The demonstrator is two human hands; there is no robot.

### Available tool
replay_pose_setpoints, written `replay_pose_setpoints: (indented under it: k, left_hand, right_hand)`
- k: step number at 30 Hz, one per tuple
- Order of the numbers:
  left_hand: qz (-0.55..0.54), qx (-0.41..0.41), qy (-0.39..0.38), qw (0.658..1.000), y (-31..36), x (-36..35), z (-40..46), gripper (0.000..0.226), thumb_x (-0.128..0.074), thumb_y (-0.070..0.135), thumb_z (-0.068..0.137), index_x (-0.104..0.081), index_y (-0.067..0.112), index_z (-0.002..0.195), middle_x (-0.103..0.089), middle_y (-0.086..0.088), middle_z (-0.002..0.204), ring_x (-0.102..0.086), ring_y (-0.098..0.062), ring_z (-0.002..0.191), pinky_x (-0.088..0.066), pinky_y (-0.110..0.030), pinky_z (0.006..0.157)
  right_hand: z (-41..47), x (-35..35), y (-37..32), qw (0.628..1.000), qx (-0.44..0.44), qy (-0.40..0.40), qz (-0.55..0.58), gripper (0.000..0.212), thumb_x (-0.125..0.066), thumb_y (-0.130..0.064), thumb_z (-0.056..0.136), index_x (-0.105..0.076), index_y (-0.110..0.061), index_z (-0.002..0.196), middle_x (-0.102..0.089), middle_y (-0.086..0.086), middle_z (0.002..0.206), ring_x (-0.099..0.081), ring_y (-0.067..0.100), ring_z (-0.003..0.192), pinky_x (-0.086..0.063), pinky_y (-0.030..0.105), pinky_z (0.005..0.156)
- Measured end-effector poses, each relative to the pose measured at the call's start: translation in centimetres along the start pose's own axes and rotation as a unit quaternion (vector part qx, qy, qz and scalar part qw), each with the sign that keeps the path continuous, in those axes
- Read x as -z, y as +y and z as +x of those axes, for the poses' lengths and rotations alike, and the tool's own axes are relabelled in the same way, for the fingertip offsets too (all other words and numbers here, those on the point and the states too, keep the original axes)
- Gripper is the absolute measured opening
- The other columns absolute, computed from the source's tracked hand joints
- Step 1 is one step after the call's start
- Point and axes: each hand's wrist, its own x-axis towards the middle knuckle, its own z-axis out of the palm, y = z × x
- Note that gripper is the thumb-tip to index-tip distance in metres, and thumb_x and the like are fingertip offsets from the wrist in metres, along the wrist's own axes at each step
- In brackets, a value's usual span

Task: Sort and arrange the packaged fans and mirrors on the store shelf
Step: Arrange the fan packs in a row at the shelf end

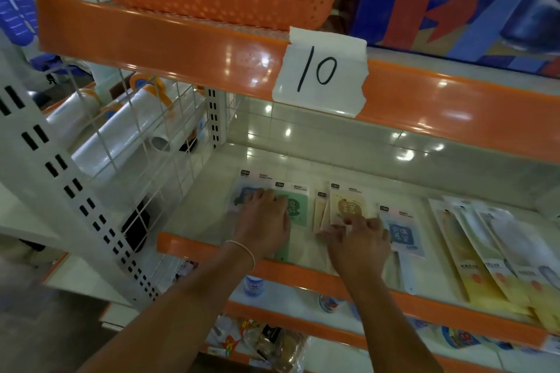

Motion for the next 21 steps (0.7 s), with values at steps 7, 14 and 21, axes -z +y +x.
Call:
replay_pose_setpoints:
  k: [7, 14, 21]
  left_hand:
    - [-0.025, -0.021, -0.057, 0.998, 2.6, -0.5, -0.8, 0.023, -0.043, 0.032, 0.092, -0.059, 0.016, 0.093, -0.058, -0.002, 0.098, -0.055, -0.018, 0.092, -0.043, -0.029, 0.067]
    - [-0.017, -0.027, -0.058, 0.998, 3.1, -0.7, -1.4, 0.022, -0.041, 0.034, 0.093, -0.058, 0.02, 0.092, -0.056, 0.0, 0.096, -0.054, -0.015, 0.084, -0.037, -0.027, 0.063]
    - [-0.043, -0.012, -0.064, 0.997, 2.6, -0.6, -1.5, 0.017, -0.043, 0.033, 0.091, -0.047, 0.023, 0.078, -0.057, 0.0, 0.089, -0.053, -0.014, 0.071, -0.048, -0.028, 0.063]
  right_hand:
    - [1.6, 1.9, 2.0, 0.986, -0.065, -0.146, 0.043, 0.02, -0.059, -0.024, 0.085, -0.059, -0.007, 0.097, -0.063, 0.009, 0.092, -0.05, 0.02, 0.074, -0.04, 0.027, 0.061]
    - [1.8, 2.9, 1.9, 0.983, -0.08, -0.153, 0.068, 0.019, -0.069, -0.027, 0.075, -0.057, -0.014, 0.083, -0.054, -0.006, 0.074, -0.046, 0.005, 0.062, -0.033, 0.021, 0.049]
    - [1.4, 3.7, 0.9, 0.985, -0.066, -0.145, 0.065, 0.025, -0.072, -0.036, 0.072, -0.058, -0.016, 0.078, -0.056, -0.005, 0.071, -0.048, 0.007, 0.062, -0.031, 0.021, 0.048]
